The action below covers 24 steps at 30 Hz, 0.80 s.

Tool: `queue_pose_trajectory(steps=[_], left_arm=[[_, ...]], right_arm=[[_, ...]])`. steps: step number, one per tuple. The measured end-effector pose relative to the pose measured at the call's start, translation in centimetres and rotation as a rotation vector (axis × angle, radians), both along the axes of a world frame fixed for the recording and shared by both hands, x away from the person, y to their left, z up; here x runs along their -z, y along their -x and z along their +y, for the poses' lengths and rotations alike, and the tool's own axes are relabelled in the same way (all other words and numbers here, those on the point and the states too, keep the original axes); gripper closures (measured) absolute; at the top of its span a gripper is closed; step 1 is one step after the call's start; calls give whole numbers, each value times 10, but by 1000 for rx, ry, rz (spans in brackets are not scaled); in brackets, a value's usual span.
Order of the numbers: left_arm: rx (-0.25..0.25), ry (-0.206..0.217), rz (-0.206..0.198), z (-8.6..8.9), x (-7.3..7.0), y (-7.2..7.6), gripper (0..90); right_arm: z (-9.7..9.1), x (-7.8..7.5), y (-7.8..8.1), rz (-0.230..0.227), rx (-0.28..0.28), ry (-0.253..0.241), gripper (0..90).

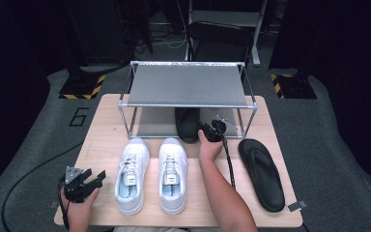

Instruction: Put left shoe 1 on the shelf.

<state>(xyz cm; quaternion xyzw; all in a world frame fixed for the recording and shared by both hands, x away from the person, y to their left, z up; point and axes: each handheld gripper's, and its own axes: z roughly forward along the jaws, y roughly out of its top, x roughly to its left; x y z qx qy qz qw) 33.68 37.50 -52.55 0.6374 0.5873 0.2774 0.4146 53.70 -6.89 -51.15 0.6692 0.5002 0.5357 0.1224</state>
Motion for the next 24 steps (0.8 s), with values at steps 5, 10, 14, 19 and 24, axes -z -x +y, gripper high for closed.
queue_pose_trajectory(steps=[5, 10, 14, 19, 24], left_arm=[[23, -24, 13, -3, -3, -3, 376], [21, -26, 9, -5, -6, 0, 376], [16, -21, 11, -5, -5, -1, 376], [13, -21, 0, -6, -3, -3, 376], [14, -14, 15, -5, -4, -1, 376]], right_arm=[[-8, -7, 38, -16, -57, 70, 551], [-18, -18, 75, -74, -138, 158, 551], [-33, -26, 103, -94, -206, 169, 588], [-53, -32, 131, -110, -233, 215, 593], [-70, -32, 160, -99, -256, 278, 545]])
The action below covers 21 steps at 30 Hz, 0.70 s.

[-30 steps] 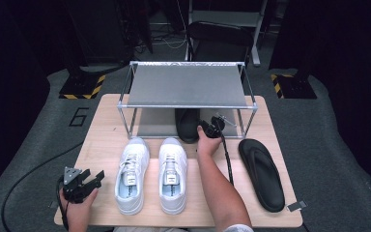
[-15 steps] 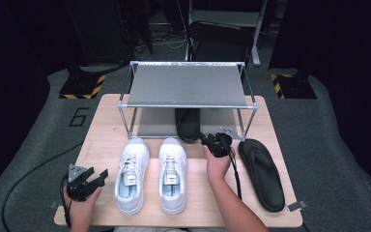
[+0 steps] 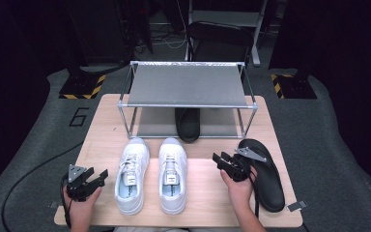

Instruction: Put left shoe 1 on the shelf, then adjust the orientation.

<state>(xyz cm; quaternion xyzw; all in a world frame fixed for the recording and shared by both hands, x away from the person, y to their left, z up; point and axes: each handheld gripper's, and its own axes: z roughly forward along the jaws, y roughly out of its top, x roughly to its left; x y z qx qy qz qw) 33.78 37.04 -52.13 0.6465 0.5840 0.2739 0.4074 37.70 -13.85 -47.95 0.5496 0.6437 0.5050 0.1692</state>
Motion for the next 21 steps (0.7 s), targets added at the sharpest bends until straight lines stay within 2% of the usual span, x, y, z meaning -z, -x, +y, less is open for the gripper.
queue_pose_trajectory(steps=[1, 2, 4, 6, 9, 11, 13, 15, 16, 19, 21], left_arm=[[-2, -2, -1, 0, 0, 0, 376], [-4, -1, -1, 0, 0, 0, 376], [-2, -6, -2, 1, 0, 0, 376], [-13, 0, -8, 0, 2, 0, 376], [-10, -4, 3, -1, 1, 1, 376], [-9, -5, 6, -1, 1, 1, 376], [-11, -4, 7, -1, 1, 1, 376], [-13, -5, 8, -1, 2, 1, 376], [-14, -7, 7, -1, 2, 0, 376], [-22, -3, -3, -1, 2, -1, 376], [-11, -12, 7, 0, 2, 0, 376]], right_arm=[[0, 0, 0, 0, 0, 0, 545], [-3, 0, 6, -12, -1, 25, 539], [-16, 0, 26, -21, 13, 64, 530], [-22, 1, 31, -25, 16, 80, 526], [-38, 4, 43, -15, 20, 70, 580], [-47, 5, 48, -3, 18, 102, 580], [-53, 5, 53, -23, 37, 128, 579], [-61, 6, 56, -38, 60, 131, 578], [-66, 8, 58, -46, 90, 151, 578], [-71, 11, 59, -47, 100, 154, 591], [-76, 12, 59, -40, 106, 161, 613]])
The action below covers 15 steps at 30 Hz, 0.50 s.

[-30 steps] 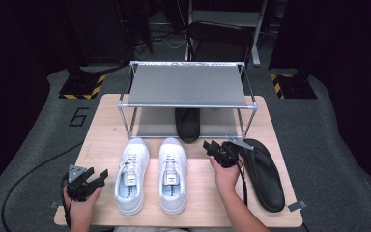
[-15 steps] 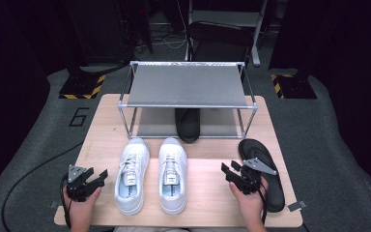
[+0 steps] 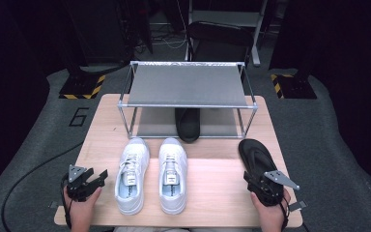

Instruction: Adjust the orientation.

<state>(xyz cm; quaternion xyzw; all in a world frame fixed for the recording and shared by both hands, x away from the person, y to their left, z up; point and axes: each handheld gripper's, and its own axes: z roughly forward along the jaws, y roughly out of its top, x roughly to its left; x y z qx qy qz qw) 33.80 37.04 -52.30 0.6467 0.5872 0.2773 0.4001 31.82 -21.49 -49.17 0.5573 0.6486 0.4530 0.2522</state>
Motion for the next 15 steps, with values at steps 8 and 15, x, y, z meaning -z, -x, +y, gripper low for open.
queue_pose_trajectory(steps=[8, 15], left_arm=[[-4, 9, -7, 1, -1, 2, 376], [-5, 4, -21, 0, 0, 0, 376]], right_arm=[[-14, 0, 1, -1, 70, 50, 634], [-16, 12, -6, 90, 71, 67, 744]])
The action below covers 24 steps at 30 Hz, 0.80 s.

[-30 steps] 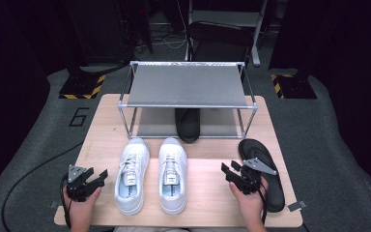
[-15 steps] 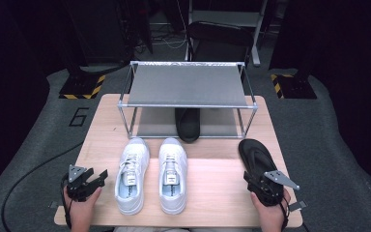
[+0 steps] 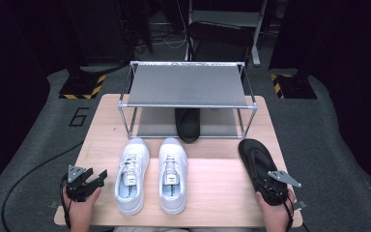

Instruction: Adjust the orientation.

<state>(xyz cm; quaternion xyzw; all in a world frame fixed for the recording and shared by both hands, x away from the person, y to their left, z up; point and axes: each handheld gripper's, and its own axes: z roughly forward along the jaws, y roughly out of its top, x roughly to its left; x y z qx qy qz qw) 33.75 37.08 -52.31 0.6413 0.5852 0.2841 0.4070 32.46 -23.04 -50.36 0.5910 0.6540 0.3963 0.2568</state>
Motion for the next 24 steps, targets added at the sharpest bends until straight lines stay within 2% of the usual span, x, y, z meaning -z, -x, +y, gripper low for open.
queue_pose_trajectory(steps=[2, 5, 10, 14, 16, 22, 24], left_arm=[[9, -3, 19, 0, -1, 0, 376], [9, -2, 20, 0, -1, 0, 376], [10, -3, 20, 0, -1, 0, 376], [9, -3, 19, 0, -1, 0, 376], [10, -8, 16, 0, -1, 0, 376], [11, -8, 19, 0, -1, 0, 376], [9, -2, 17, 0, -1, 0, 376]], right_arm=[[-1, 1, -2, 6, -15, -19, 796], [1, 1, -3, 9, -4, -14, 835], [5, 1, -2, 11, -2, -23, 836], [13, 0, -2, 14, -24, -23, 836], [19, 0, -3, 11, -41, -39, 836], [44, 0, -5, 12, -109, -32, 834], [48, 0, -6, 0, -130, -15, 798]])
